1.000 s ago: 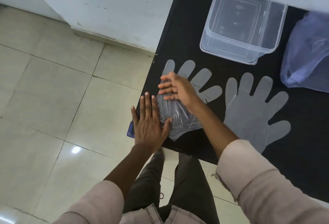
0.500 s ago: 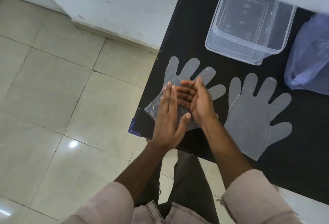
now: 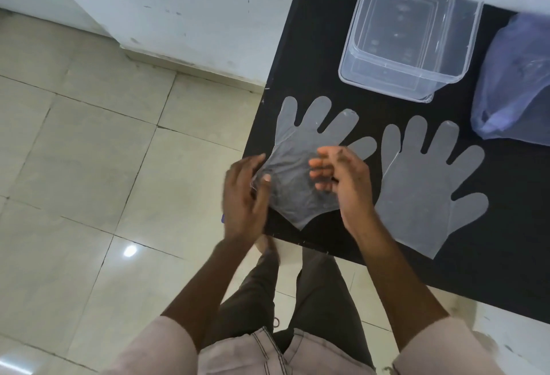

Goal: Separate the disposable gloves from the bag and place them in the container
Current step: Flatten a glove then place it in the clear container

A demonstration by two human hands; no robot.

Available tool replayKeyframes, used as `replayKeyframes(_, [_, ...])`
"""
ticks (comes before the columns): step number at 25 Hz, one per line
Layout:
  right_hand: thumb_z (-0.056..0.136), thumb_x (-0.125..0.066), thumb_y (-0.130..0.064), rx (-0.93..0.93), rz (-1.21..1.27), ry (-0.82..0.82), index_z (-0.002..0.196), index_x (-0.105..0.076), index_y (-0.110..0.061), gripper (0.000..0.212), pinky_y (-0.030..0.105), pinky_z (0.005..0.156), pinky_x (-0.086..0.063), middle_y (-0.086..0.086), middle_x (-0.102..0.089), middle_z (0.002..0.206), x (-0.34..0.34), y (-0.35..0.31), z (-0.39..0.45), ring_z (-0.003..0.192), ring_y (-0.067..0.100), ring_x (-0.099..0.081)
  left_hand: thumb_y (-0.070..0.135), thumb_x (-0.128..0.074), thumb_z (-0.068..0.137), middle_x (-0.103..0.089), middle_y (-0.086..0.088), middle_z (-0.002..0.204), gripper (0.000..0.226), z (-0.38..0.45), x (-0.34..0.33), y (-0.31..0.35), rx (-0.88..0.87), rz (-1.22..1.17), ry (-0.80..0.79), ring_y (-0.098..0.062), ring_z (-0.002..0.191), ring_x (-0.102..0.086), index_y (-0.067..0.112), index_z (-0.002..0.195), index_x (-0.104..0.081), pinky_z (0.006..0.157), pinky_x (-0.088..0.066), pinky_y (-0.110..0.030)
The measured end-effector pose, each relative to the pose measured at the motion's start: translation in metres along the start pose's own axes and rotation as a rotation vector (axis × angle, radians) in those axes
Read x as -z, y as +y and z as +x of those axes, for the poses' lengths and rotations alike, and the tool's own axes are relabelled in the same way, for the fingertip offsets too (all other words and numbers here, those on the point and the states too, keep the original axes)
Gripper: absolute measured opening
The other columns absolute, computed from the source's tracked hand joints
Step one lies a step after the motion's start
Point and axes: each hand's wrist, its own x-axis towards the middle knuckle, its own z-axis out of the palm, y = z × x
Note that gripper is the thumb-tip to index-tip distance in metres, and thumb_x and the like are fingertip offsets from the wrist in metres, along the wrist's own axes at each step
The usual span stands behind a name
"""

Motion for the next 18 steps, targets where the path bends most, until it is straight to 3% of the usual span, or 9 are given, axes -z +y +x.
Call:
replayKeyframes(2, [0.093,-0.058,-0.023,0.037,-0.215,0.021,0.088,-0.065,-0.02,0.009,0.018,0.056,-0.051,-0.002,-0.071,0.079,0.005,0.01,-0.022,0.065,0.004,-0.064,0.025,-0.054,0.094,-0.066,-0.008,0.108,0.023,0.01,0.019,-0.011,0.068,0.152,-0.003,-0.023,0.1,-0.06,0.014,0.109,-0.068,0.084,-0.051,-0.039])
replayKeyframes(5, [0.088,-0.065,-0.02,0.019,-0.503,-0.021,0.086,-0.064,-0.015,0.006,0.02,0.064,-0.052,-0.001,-0.067,0.08,0.003,0.031,-0.046,0.07,0.009,-0.064,0.035,-0.059,0.092,-0.065,-0.004,0.095,0.017,0.026,0.023,-0.014,0.219,0.282,-0.215,-0.021,0.085,-0.061,0.02,0.09,-0.068,0.075,-0.051,-0.034])
replayKeyframes(10, [0.087,-0.067,-0.022,-0.061,-0.501,-0.002,0.084,-0.063,-0.014,0.009,0.015,0.063,-0.053,-0.001,-0.066,0.077,-0.004,0.049,-0.066,0.071,0.013,-0.065,0.036,-0.067,0.081,-0.065,0.004,0.073,0.017,0.044,0.021,0.0,0.337,0.365,-0.344,-0.017,0.071,-0.062,0.024,0.068,-0.068,0.064,-0.042,-0.027])
replayKeyframes(13, [0.086,-0.069,-0.025,-0.048,-0.509,0.009,0.087,-0.063,-0.013,0.013,0.029,0.075,-0.059,-0.002,-0.066,0.08,-0.005,0.053,-0.07,0.074,0.013,-0.065,0.032,-0.068,0.078,-0.066,-0.002,0.066,0.02,0.048,0.027,-0.001,0.445,0.249,-0.339,-0.021,0.068,-0.064,0.021,0.061,-0.066,0.065,-0.048,-0.029])
replayKeyframes(15, [0.08,-0.072,-0.038,0.071,-0.598,0.098,0.095,-0.063,-0.015,0.029,0.029,0.076,-0.058,-0.001,-0.068,0.088,0.0,0.055,-0.077,0.08,0.014,-0.066,0.028,-0.067,0.08,-0.066,-0.007,0.062,0.022,0.046,0.031,0.003,0.578,0.09,-0.349,-0.02,0.062,-0.063,0.015,0.062,-0.066,0.064,-0.052,-0.031])
replayKeyframes(18, [0.062,-0.074,-0.059,0.379,-0.939,0.188,0.112,-0.06,-0.012,0.07,0.028,0.077,-0.05,0.012,-0.066,0.109,0.009,0.07,-0.088,0.097,0.024,-0.063,0.024,-0.066,0.08,-0.062,-0.007,0.063,0.018,0.043,0.034,0.017,0.867,-0.196,-0.352,-0.016,0.053,-0.055,0.008,0.072,-0.064,0.055,-0.045,-0.026])
